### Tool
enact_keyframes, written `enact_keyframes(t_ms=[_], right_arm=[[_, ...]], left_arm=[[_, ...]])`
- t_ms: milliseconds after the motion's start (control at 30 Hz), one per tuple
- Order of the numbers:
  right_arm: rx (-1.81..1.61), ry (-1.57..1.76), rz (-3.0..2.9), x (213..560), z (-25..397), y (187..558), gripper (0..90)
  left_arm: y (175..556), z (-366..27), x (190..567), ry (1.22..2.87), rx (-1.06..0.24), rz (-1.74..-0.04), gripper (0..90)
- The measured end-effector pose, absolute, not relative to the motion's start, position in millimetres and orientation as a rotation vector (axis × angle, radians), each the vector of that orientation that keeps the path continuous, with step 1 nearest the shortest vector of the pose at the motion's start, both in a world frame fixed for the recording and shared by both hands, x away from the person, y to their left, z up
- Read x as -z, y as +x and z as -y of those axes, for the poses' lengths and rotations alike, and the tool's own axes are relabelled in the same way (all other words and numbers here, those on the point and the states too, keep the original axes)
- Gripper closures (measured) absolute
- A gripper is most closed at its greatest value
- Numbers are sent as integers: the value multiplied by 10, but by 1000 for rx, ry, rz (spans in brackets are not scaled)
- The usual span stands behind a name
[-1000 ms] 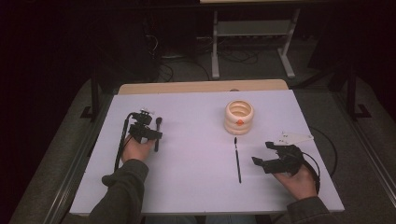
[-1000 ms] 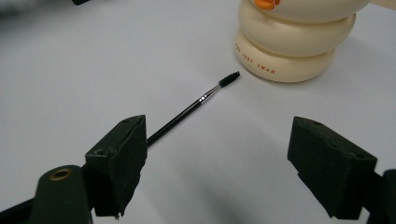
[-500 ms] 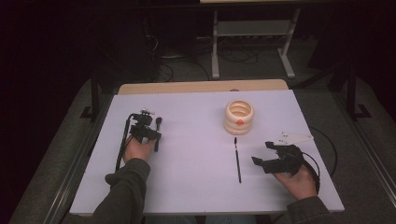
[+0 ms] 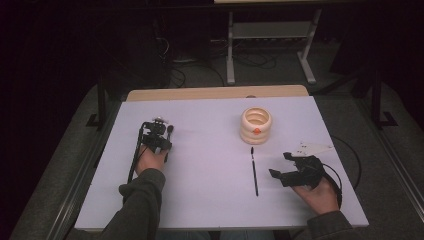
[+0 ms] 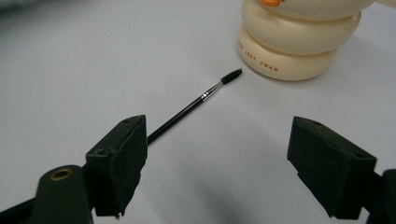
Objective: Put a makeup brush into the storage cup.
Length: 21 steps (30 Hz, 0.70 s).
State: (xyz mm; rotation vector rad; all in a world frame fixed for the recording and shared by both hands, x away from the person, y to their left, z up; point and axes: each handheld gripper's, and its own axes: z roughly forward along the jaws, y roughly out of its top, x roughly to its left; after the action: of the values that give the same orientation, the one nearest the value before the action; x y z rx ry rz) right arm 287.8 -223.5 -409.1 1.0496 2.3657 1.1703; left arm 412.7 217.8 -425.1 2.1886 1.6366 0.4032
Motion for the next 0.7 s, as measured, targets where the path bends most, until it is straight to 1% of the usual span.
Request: enact_keyframes(t_ms=[133, 233, 533, 667, 700], right_arm=[[-1174, 1044, -2361, 4089, 2255, 2882, 196], [-1173, 1049, -2367, 4098, 2255, 2887, 196], [-1169, 1044, -2368, 4098, 2248, 2879, 203], [-1168, 1043, -2369, 4099, 2262, 2882, 203], [-1169, 1051, -2370, 4100, 2261, 2880, 204]], left_arm=[[4137, -2154, 4245, 2202, -421, -1650, 751], [4143, -2141, 4239, 2218, -423, -1651, 787], [4178, -2153, 4225, 2227, -389, -1658, 792], [4184, -2189, 4225, 2225, -367, -1636, 792], [4184, -2195, 4224, 2233, -385, -1624, 793]])
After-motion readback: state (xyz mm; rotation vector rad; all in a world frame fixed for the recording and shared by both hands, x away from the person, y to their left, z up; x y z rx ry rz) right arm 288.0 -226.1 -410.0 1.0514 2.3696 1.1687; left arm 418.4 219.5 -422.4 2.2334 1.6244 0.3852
